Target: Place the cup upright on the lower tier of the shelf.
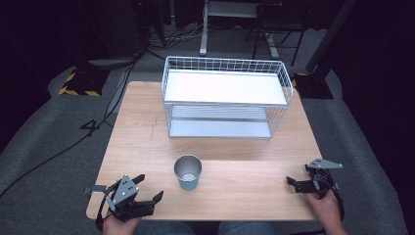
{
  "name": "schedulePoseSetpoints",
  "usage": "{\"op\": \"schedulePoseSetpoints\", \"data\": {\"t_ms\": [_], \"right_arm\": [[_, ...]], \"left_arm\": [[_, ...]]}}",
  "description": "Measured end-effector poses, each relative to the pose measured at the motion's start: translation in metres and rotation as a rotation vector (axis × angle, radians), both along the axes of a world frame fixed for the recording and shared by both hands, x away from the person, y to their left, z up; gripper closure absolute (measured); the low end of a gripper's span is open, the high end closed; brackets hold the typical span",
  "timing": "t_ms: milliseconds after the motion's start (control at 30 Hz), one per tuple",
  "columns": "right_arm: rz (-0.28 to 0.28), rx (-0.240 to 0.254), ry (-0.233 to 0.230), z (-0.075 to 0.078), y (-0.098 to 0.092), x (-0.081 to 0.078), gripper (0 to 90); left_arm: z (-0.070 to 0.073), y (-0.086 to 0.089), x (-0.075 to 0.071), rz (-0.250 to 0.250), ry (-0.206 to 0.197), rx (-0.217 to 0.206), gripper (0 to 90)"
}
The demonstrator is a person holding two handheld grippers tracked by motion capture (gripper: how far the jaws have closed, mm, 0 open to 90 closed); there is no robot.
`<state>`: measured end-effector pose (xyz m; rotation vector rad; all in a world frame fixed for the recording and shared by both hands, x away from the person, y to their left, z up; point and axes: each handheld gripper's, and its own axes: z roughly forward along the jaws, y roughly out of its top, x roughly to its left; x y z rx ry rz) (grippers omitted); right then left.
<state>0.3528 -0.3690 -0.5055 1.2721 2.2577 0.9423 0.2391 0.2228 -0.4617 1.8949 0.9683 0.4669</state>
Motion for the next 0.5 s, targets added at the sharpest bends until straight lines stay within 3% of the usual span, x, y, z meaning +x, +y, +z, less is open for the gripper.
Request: {"op": "schedulePoseSetpoints", "data": {"t_ms": [67,267,500], "right_arm": [[-0.001,0.000,0.000,0.000,0.000,0.000,1.7],[-0.003,0.001,-0.001,0.000,0.000,0.000,1.6],[-0.003,0.001,-0.001,0.000,0.000,0.000,1.6]], "left_arm": [[-0.003,-0.001,-0.010,-0.007,-0.023,-0.031,15.6],[0.002,-0.008,-0.017,-0.044,-0.061,-0.076,15.7],[0.003,-0.017,-0.018,-0.070,-0.074,-0.073,15.6]]}}
